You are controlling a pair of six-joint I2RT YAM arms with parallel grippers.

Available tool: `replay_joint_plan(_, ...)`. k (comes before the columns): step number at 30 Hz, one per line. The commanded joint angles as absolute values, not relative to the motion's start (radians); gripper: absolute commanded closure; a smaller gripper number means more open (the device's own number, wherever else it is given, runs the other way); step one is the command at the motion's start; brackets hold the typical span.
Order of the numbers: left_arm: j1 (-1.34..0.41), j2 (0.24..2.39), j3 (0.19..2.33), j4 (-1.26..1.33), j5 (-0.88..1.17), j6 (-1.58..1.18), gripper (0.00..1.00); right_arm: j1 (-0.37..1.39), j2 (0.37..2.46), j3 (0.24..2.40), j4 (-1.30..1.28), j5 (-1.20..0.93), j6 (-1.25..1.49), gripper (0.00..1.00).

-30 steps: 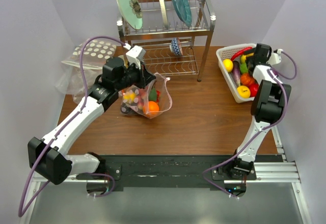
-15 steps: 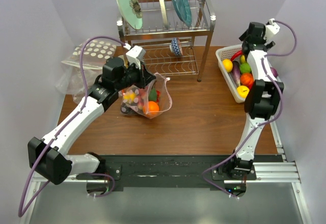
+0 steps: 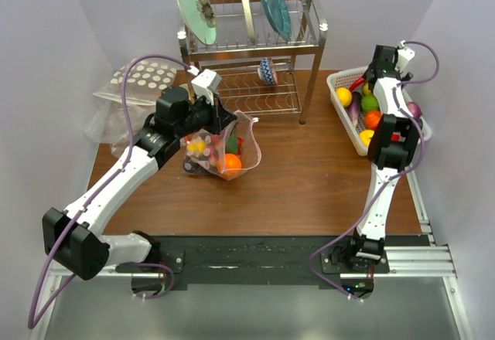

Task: Place the food in the zip-top bag and seal the zipper
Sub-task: Pick up the fake fruit from the bin.

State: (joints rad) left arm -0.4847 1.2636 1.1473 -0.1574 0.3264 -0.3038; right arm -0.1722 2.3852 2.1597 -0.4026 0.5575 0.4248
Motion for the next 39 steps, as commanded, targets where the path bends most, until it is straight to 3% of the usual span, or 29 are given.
replay_joint_plan(1,-0.48,1.261,1.157,-0.109,0.331,-0.305,1.0,-0.17,2.35,2.148,-0.385,0.574,0.423,0.17)
replay_joint_plan(4,-0.48,1.261,1.158,-0.11,0.331,-0.304,1.0,-0.17,2.344,2.14,-0.388,0.587,0.428,0.28)
replay_joint_plan(5,-0.482,1.258,1.158,-0.11,0.331,-0.304,1.0,-0.17,2.338,2.123,-0.385,0.586,0.429,0.37)
replay_joint_plan(8,-0.482,1.256,1.158,-0.11,0.328,-0.304,1.0,-0.17,2.296,2.08,-0.345,0.568,0.425,0.47)
replay_joint_plan(22,-0.482,1.256,1.157,-0.109,0.327,-0.304,1.0,-0.086,1.99,1.86,-0.285,0.568,0.324,0.49)
replay_joint_plan(29,-0.482,1.259,1.155,-0.11,0.319,-0.302,1.0,-0.071,1.717,1.59,-0.239,0.339,0.37,0.55)
replay_joint_plan(39,-0.482,1.253,1.158,-0.117,0.305,-0.298,1.0,0.055,1.352,1.31,-0.282,-0.032,0.416,0.54)
